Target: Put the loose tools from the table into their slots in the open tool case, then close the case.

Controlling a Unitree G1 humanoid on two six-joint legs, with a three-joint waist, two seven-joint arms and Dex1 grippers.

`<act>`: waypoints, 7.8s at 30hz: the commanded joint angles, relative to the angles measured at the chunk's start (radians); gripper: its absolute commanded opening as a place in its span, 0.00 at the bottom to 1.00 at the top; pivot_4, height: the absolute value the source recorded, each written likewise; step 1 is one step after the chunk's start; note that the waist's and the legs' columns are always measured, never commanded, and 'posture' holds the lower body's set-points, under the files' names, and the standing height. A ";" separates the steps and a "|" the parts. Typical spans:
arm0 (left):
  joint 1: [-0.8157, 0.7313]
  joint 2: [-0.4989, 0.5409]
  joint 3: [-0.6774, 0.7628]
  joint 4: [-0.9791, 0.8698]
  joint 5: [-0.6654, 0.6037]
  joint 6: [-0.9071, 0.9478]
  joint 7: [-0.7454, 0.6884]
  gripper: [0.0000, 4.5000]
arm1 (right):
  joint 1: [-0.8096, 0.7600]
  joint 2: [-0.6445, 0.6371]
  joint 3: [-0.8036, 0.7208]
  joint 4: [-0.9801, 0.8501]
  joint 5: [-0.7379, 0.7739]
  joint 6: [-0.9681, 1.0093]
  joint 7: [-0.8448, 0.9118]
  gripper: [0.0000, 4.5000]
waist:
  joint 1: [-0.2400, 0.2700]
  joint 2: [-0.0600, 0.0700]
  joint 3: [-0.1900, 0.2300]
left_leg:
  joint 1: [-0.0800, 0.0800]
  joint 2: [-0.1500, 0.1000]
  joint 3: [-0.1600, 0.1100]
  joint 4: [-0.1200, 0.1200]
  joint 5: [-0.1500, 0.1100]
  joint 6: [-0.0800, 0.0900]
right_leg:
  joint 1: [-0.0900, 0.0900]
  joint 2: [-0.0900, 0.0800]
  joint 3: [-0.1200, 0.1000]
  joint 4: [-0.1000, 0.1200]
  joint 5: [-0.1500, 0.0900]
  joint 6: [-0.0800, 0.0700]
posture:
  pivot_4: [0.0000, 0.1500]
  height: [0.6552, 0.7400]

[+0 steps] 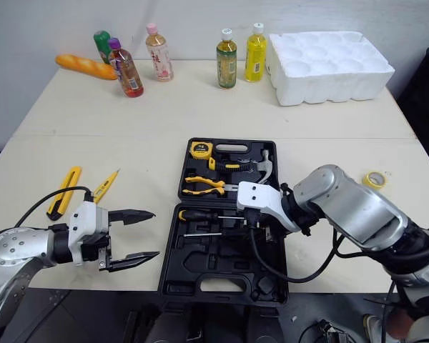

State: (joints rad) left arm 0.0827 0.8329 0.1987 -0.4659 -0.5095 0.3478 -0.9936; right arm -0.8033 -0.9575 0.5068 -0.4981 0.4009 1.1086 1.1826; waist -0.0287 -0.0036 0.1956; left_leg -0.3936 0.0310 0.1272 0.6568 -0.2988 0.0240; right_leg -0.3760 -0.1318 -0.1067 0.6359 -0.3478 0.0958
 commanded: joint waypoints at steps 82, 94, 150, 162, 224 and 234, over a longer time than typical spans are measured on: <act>-0.107 -0.035 -0.013 0.003 -0.056 -0.060 -0.060 1.00 | 0.369 0.313 -0.344 0.474 -0.079 -1.026 0.115 0.01 | 0.001 -0.006 -0.001 | 0.001 0.000 0.000 0.004 0.001 0.002 | 0.002 0.001 0.000 0.002 0.000 0.001 | 1.00 1.00; -0.071 -0.032 0.004 -0.011 -0.044 -0.063 -0.045 1.00 | 0.358 0.337 -0.279 0.636 -0.173 -1.108 0.123 0.01 | 0.000 -0.006 -0.001 | 0.002 0.000 0.000 0.005 0.001 0.002 | 0.003 0.001 0.000 0.002 0.000 0.001 | 1.00 1.00; 0.204 0.045 0.765 0.829 0.190 -0.301 0.353 1.00 | 0.741 -0.063 -1.159 1.270 -0.128 -1.541 -0.246 0.98 | -0.003 -0.012 -0.005 | 0.017 0.001 0.000 -0.013 -0.005 -0.002 | 0.015 0.000 -0.001 -0.011 -0.002 -0.003 | 1.00 1.00; 0.212 0.044 0.779 0.966 0.188 -0.369 0.452 1.00 | 0.831 -0.111 -1.180 1.608 -0.168 -1.691 -0.548 0.98 | -0.006 -0.011 -0.005 | 0.020 0.002 0.002 -0.014 -0.009 -0.009 | 0.014 -0.002 0.000 -0.010 -0.002 -0.004 | 1.00 1.00; -0.282 -0.017 0.110 0.241 0.123 0.677 0.612 1.00 | 0.622 0.319 -0.690 0.300 0.218 -1.111 0.034 0.98 | 0.004 -0.010 -0.003 | 0.018 0.001 0.002 -0.010 -0.004 -0.002 | 0.015 0.001 0.000 -0.007 -0.002 -0.003 | 1.00 1.00; -0.396 -0.054 0.011 0.363 0.160 0.634 0.589 1.00 | 0.611 0.317 -0.672 0.227 0.208 -1.053 -0.039 0.98 | 0.005 -0.011 -0.003 | 0.018 0.001 0.002 -0.009 -0.004 -0.002 | 0.015 0.001 0.000 -0.007 -0.002 -0.003 | 1.00 1.00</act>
State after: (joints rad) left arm -0.3021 0.7814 0.2225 -0.1134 -0.3627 0.9940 -0.3910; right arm -0.1828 -0.6328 -0.1579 -0.2327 0.6035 0.0514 1.1564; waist -0.0237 -0.0146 0.1922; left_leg -0.3761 0.0315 0.1290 0.6476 -0.3026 0.0217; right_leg -0.3614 -0.1313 -0.1069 0.6294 -0.3493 0.0933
